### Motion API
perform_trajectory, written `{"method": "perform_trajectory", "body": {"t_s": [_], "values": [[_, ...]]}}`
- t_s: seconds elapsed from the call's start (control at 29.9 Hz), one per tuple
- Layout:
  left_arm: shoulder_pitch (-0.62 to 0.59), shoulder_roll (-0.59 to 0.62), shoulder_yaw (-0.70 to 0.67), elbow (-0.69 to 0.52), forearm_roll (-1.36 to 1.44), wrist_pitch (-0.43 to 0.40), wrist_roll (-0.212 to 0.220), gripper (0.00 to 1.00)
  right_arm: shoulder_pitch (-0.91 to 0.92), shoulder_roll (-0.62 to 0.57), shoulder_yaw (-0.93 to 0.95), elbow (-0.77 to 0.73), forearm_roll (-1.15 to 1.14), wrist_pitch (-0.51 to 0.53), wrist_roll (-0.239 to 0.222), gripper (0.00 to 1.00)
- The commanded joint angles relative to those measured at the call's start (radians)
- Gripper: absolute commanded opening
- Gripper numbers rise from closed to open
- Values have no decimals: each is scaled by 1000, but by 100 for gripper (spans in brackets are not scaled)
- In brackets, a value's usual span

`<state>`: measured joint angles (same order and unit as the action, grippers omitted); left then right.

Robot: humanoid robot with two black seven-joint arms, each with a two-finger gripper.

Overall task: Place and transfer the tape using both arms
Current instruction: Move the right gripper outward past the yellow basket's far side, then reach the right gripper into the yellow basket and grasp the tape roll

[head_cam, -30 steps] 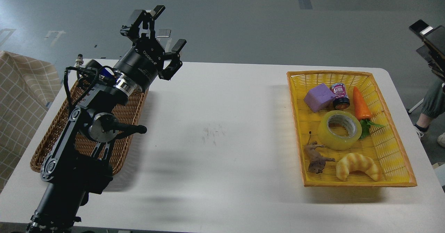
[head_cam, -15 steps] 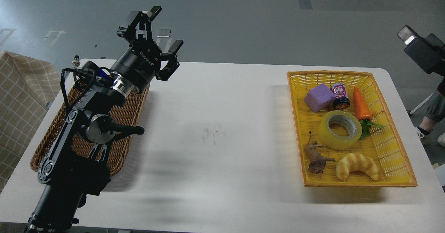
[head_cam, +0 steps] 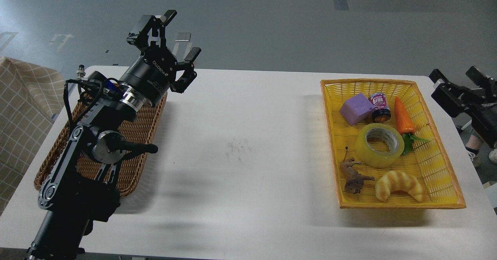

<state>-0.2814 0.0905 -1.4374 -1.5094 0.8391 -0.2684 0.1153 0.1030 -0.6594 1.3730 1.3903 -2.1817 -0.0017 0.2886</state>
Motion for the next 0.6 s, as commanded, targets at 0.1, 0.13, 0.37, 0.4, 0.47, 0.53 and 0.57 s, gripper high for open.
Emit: {"method": "perform_trajectory", "body": {"t_s": [0.1,0.13,0.37,0.4,0.47,0.53,0.57], "values": [[7,-6,2,0,0,0,0,99,1,-48,-110,-45,0,6,15,99],[8,-8,2,0,-2,0,0,99,7,-49,-126,-45,0,12,24,99],[21,-9,2,0,0,0,0,99,30,-31,-160,-71,0,52,29,99],[22,-9,2,0,-2,0,0,99,41,-28,-170,-80,0,63,27,99],[22,-9,2,0,-2,0,0,99,73,-23,-213,-108,0,94,27,99],[24,-9,2,0,-2,0,0,99,110,-23,-262,-152,0,118,27,99],[24,-9,2,0,-2,0,0,99,118,-22,-273,-162,0,120,27,99]]}}
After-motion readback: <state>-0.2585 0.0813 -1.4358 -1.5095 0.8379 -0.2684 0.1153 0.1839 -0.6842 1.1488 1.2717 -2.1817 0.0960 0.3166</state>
